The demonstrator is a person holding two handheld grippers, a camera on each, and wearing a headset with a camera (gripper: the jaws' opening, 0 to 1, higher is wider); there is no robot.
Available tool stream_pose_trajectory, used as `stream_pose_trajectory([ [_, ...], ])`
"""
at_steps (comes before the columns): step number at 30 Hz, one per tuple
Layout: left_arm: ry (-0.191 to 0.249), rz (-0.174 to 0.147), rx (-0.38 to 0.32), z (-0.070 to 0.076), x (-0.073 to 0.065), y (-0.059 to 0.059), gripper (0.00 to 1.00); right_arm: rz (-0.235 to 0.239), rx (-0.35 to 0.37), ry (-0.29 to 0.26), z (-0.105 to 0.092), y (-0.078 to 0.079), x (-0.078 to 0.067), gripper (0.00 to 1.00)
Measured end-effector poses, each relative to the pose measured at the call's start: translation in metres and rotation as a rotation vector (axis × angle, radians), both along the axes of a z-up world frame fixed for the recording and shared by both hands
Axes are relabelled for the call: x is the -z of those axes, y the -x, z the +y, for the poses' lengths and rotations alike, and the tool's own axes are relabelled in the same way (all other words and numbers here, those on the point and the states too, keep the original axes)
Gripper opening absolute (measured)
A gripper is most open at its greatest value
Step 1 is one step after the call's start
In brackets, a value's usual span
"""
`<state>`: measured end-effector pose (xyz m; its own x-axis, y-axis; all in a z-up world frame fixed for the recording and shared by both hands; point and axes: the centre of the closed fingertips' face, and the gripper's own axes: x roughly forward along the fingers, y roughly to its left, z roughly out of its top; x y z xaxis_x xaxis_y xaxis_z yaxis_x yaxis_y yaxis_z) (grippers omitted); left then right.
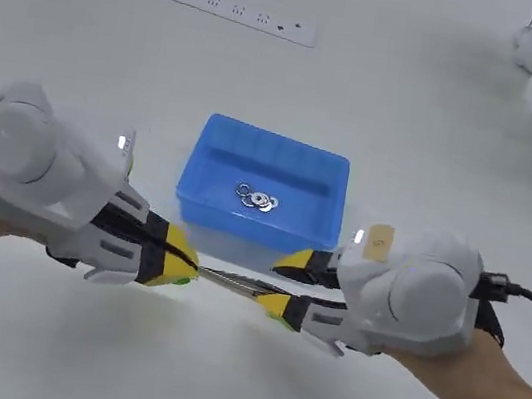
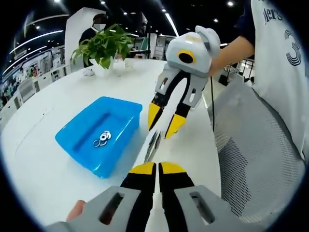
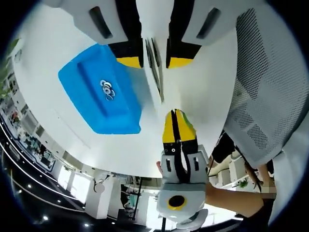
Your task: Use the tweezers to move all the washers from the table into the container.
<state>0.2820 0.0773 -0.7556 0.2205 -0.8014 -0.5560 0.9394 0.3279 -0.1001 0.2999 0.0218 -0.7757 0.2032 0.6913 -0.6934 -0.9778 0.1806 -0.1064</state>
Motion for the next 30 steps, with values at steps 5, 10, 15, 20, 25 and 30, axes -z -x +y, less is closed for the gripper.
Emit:
stream_pose_trajectory([
  [5,0.053,-0.090,-0.104,0.006,-0.023,-0.004,0.16,-0.062,0.054,-0.034,-0.010,0.003,-0.020,0.22],
  [10,-0.042,-0.219,-0.190,0.027,-0.037,-0.008,0.32,-0.096,0.116,-0.060,-0.025,0.002,-0.041,0.29],
  [15,-0.102,-0.283,-0.250,0.042,-0.053,-0.007,0.57,-0.144,0.176,-0.053,-0.044,0.000,-0.055,0.37],
  [20,-0.178,-0.309,-0.260,0.051,-0.053,0.001,0.72,-0.169,0.240,-0.021,-0.061,0.002,-0.060,0.63],
  [25,-0.212,-0.333,-0.300,0.053,-0.062,0.002,1.00,-0.203,0.235,-0.043,-0.064,0.011,-0.072,0.74],
  [30,-0.190,-0.324,-0.293,0.048,-0.075,0.008,1.00,-0.289,0.174,-0.028,-0.056,0.014,-0.079,0.99],
])
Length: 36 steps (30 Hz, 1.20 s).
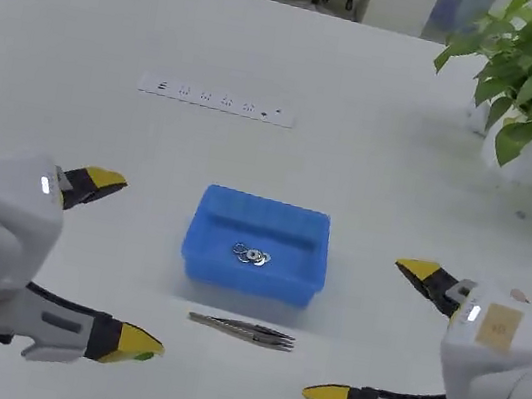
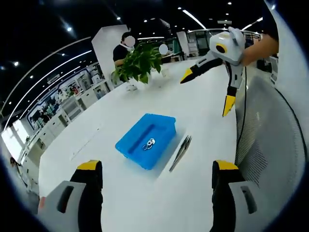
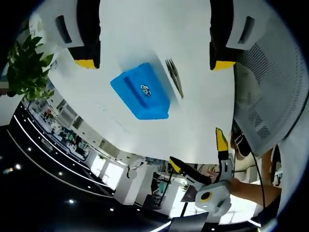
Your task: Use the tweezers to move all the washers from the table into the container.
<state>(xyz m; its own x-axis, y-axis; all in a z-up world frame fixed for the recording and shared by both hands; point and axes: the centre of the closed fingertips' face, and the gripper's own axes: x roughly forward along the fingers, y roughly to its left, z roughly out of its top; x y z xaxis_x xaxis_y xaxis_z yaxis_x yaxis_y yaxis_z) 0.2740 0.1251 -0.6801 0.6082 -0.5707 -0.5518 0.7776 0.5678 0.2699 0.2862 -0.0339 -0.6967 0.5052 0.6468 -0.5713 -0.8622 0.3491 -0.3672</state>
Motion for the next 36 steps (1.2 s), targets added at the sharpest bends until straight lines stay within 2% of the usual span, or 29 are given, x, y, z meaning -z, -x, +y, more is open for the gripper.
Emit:
stream_pose_trajectory([
  [4,-0.024,-0.004,0.027,-0.003,-0.005,0.007,1.00,-0.011,-0.035,0.042,0.005,0.002,0.000,1.00],
  [5,-0.080,-0.006,0.053,-0.001,-0.004,0.010,1.00,-0.018,-0.046,0.050,0.007,0.003,0.000,1.00],
  [7,-0.139,-0.027,0.078,0.002,-0.007,0.010,1.00,-0.022,-0.055,0.060,0.008,0.003,0.000,1.00],
  [8,-0.139,-0.033,0.082,0.002,-0.011,0.010,1.00,-0.021,-0.060,0.068,0.010,0.002,0.000,1.00],
  [11,-0.109,-0.023,0.070,0.004,-0.016,0.008,1.00,-0.021,-0.066,0.081,0.012,0.001,0.001,1.00],
  [16,-0.116,0.013,0.072,0.007,-0.010,0.010,1.00,0.005,-0.066,0.060,0.015,0.002,-0.001,1.00],
  [19,-0.113,0.021,0.073,0.007,-0.009,0.011,1.00,0.015,-0.068,0.059,0.013,0.002,-0.002,1.00],
  [21,-0.109,0.035,0.072,0.007,-0.008,0.012,1.00,0.031,-0.057,0.052,0.011,0.002,-0.003,1.00],
  [23,-0.081,0.050,0.061,0.005,-0.009,0.013,1.00,0.073,-0.055,0.040,0.011,0.005,-0.002,1.00],
  [25,-0.073,0.046,0.064,0.004,-0.011,0.014,1.00,0.113,-0.002,0.003,0.009,0.002,-0.005,1.00],
  [27,-0.085,0.047,0.071,0.004,-0.011,0.016,1.00,0.121,0.023,-0.056,0.014,-0.002,-0.015,1.00],
  [28,-0.088,0.048,0.071,0.004,-0.010,0.016,1.00,0.120,0.023,-0.066,0.015,-0.003,-0.017,1.00],
  [31,-0.086,0.055,0.070,0.006,-0.010,0.016,0.99,0.112,0.000,-0.067,0.019,-0.003,-0.023,1.00],
  [34,-0.095,0.080,0.039,0.013,-0.007,0.013,0.99,0.128,-0.022,-0.047,0.022,-0.002,-0.023,1.00],
  [36,-0.091,0.084,0.036,0.014,-0.009,0.012,0.99,0.129,-0.045,-0.029,0.024,0.000,-0.022,1.00],
])
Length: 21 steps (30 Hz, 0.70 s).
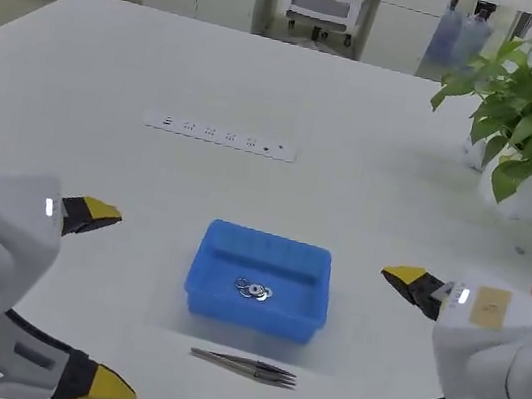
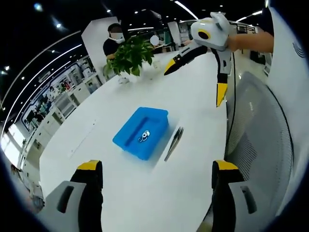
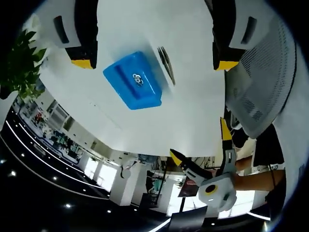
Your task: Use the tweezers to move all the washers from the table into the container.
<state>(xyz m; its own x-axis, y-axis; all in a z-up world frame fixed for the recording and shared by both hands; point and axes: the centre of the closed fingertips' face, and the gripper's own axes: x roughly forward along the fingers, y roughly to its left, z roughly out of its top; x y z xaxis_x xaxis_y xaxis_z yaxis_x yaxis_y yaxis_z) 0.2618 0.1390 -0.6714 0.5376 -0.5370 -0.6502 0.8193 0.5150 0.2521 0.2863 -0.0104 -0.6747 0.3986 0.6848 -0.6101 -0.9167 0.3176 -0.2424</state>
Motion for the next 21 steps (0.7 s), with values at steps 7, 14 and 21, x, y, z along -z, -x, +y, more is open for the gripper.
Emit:
stream_pose_trajectory([
  [7,0.009,-0.026,-0.037,0.006,-0.008,-0.007,0.99,-0.014,-0.021,0.068,-0.003,0.002,0.005,1.00],
  [14,0.043,-0.032,-0.049,0.005,-0.016,-0.008,0.99,-0.009,-0.015,0.051,-0.004,0.003,0.003,1.00],
  [21,0.035,-0.042,-0.035,0.003,-0.014,-0.002,0.98,0.002,-0.007,0.044,-0.008,0.004,0.005,1.00],
])
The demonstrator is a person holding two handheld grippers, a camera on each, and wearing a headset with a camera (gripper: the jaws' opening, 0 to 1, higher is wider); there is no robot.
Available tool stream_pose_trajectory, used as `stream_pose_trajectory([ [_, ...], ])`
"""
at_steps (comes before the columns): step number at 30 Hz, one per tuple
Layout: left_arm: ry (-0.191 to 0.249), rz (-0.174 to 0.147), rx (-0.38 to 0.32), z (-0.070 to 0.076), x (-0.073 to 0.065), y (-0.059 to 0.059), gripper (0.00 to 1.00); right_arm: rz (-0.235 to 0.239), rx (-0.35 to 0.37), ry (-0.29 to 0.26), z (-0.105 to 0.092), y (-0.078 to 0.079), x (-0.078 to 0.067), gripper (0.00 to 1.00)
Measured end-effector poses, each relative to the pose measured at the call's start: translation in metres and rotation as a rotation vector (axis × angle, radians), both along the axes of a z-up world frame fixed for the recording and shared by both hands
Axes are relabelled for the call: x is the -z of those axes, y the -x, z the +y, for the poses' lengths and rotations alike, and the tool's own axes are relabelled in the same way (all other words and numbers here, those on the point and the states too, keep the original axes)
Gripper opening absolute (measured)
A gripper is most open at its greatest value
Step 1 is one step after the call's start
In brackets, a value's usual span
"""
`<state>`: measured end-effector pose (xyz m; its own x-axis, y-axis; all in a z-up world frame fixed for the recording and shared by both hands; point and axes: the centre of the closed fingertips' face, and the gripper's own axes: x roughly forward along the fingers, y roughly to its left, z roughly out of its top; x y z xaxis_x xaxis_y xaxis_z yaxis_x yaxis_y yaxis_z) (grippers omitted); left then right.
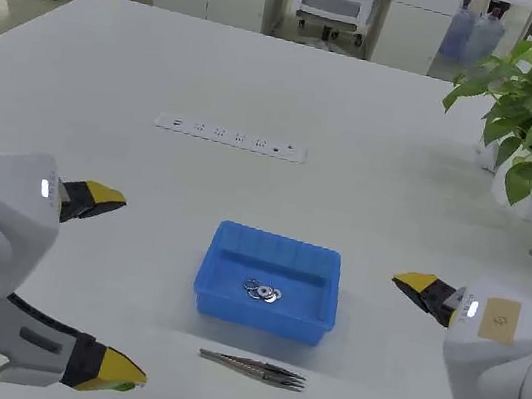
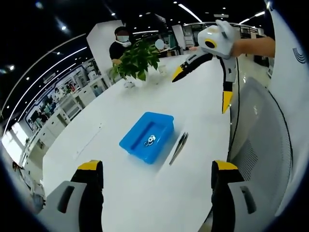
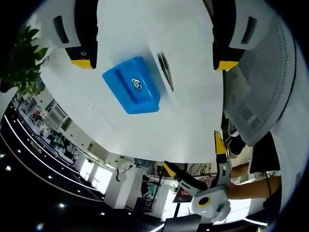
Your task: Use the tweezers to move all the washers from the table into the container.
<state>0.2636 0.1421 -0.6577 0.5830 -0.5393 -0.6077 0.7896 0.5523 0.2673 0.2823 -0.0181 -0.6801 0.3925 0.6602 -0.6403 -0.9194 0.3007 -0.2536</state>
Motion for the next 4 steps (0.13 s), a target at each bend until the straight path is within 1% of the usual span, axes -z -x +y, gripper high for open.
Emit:
stream_pose_trajectory([
  [1,0.017,0.014,-0.004,-0.0016,0.0005,0.0019,0.98,0.004,0.003,-0.004,-0.0001,-0.0004,-0.0001,1.00],
  [4,0.013,0.011,0.000,-0.0022,0.0012,0.0038,0.98,0.002,0.006,-0.009,-0.0002,-0.0018,-0.0013,1.00],
])
